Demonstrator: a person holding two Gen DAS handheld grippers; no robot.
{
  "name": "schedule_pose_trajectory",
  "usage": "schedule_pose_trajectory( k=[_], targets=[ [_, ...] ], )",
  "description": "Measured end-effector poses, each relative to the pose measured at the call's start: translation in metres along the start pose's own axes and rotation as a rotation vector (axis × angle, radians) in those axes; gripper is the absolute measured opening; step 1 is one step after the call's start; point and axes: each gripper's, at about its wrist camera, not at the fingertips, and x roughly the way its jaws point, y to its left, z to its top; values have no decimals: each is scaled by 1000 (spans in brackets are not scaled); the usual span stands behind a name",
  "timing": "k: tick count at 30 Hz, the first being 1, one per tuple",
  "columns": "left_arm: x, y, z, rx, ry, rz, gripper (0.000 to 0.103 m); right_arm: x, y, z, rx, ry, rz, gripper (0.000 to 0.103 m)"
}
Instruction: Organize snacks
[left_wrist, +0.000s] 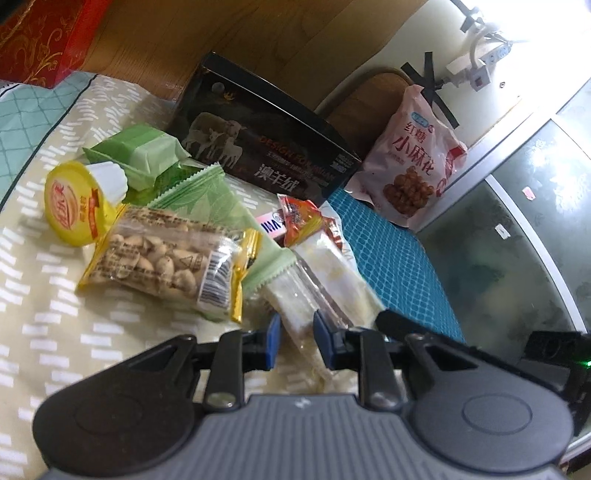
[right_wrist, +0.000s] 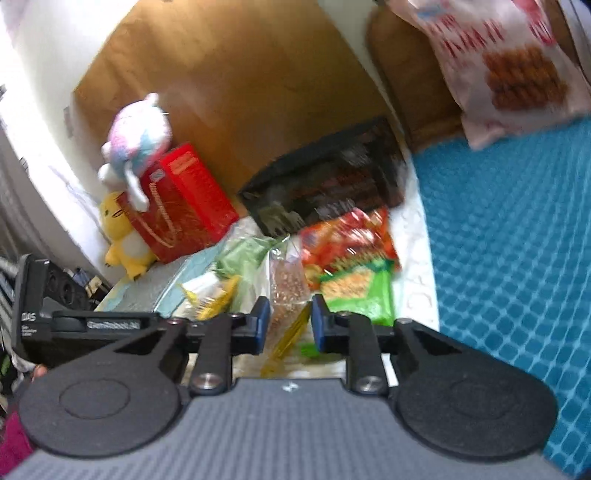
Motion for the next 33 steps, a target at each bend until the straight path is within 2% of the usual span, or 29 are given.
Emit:
schedule_pose_trajectory(
  k=[2,3,6,9,11,12,13,14,15,17,20,23,24,26,30,33],
  targets=[
    [-5,-1,-5,-2,8,-29,20,-8,18,4,-99,-17,6,26],
    [-8,-3,-8,2,9,-35,20,-11,28,5,-149,-14,14,19],
    [-18,-5,-20,16,27,-64,20,-17,59,-2,-304,40,81,14],
    [-31,0,-38,43,64,-29,21,-14,89,-17,-422,146,189,15],
    [-48,10,-52,58,81,-15,26,-16,97,-24,-459,165,226,16],
    [-59,16,-57,57,77,-18,27,-18,98,-24,-463,161,233,24],
    [-70,21,-60,51,72,-9,28,-21,96,-24,-460,150,227,31],
    [-82,25,-61,49,55,12,32,-24,93,-24,-452,136,207,46],
    [-92,28,-59,49,33,37,35,-26,89,-25,-443,124,181,54],
    [-108,32,-50,46,-17,84,37,-25,83,-28,-441,117,119,54],
    [-110,31,-30,50,-57,97,42,-22,77,-40,-489,139,8,55],
    [-91,16,-12,112,-69,106,58,-22,75,-52,-552,151,-67,71],
    [-82,11,-7,136,-65,113,60,-22,75,-56,-565,154,-82,72],
    [-60,5,0,170,-29,124,60,-23,70,-62,-554,183,-82,72],
    [-25,4,-2,150,65,105,58,-7,71,-69,-547,200,-71,71],
    [-21,-5,-10,162,59,106,53,6,73,-70,-543,184,-96,71]
  ],
)
